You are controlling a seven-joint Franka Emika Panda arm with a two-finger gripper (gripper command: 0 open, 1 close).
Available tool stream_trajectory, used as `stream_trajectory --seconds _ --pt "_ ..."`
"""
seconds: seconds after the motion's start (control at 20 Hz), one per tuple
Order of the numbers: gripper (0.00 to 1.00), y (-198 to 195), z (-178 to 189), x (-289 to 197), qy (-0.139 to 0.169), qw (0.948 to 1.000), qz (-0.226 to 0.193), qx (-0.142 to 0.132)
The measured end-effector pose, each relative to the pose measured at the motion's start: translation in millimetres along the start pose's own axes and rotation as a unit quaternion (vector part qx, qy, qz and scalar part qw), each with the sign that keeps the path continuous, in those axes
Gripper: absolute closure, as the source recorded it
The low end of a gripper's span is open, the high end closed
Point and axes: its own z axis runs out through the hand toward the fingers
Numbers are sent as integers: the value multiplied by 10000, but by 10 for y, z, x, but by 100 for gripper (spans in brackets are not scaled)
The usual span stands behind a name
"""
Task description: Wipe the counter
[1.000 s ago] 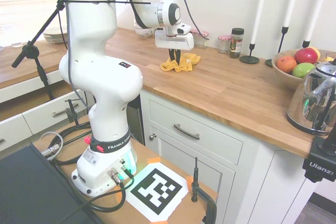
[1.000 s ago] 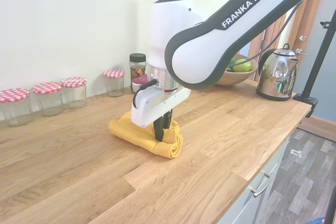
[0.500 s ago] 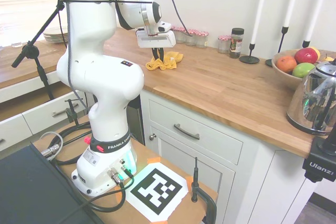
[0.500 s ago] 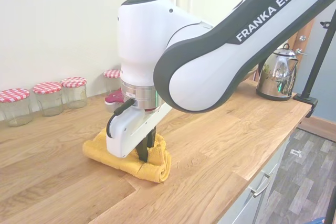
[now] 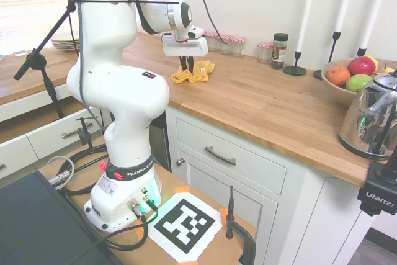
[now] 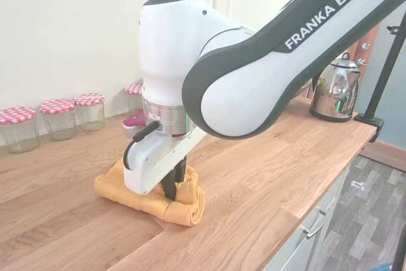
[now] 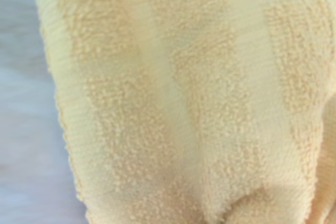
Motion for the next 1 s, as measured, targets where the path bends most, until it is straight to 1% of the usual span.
stream_trajectory --seconds 0.25,0.5,0.8,1.0 --pt "100 475 71 602 -184 9995 238 118" --pt "100 1043 139 1127 -357 9978 471 287" --pt "100 1993 223 1722 -452 9943 839 477" --pt "100 2583 272 1991 -455 9913 1079 598"
